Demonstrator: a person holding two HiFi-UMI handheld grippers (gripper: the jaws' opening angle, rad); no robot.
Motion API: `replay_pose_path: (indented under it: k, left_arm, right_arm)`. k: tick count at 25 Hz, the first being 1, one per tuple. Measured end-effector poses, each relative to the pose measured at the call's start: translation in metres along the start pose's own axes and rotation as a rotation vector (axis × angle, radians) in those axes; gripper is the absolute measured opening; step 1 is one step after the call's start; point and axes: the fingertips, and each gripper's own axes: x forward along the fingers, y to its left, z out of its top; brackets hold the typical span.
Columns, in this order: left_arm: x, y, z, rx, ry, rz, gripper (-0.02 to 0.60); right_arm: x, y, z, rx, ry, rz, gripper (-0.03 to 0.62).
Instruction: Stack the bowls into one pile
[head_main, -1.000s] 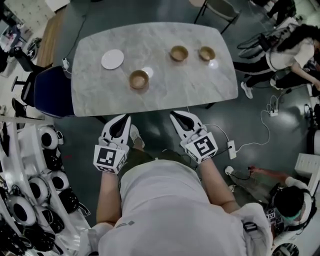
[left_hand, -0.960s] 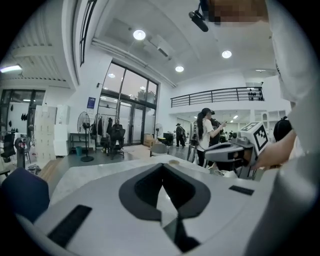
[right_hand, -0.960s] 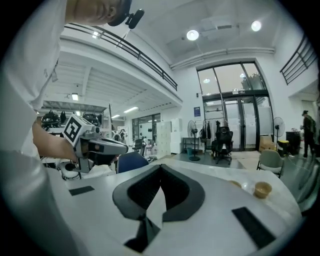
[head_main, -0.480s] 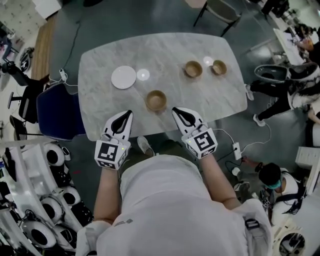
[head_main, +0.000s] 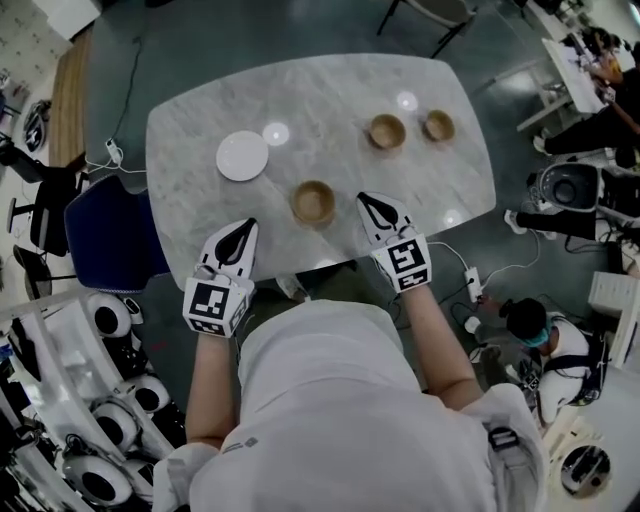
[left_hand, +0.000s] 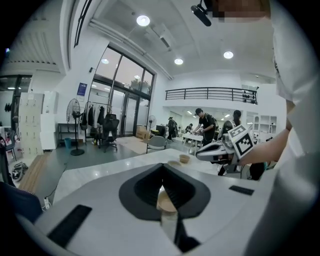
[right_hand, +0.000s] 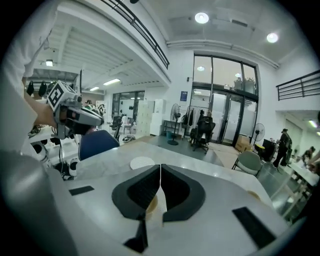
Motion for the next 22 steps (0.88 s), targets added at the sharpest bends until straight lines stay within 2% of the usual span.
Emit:
replay_pose_path:
  k: [9, 16, 22]
  left_arm:
    - [0.028, -0.001, -0.002, -0.045, 0.055, 0.071, 0.003]
    - [0.042, -0.010, -0.008, -0.094, 0.107, 0.179, 0.003]
    - [0.052, -0.015, -0.018, -0.158, 0.139, 0.284, 0.003]
  right_arm:
    - [0.030, -0.078, -0.065, -0.052, 0.158, -0.030, 0.024]
    - [0.066, -0.126, -0.117, -0.173, 0.259, 0.012, 0.037]
    - [0.095, -0.169, -0.156, -0.213, 0.336, 0.028, 0.064]
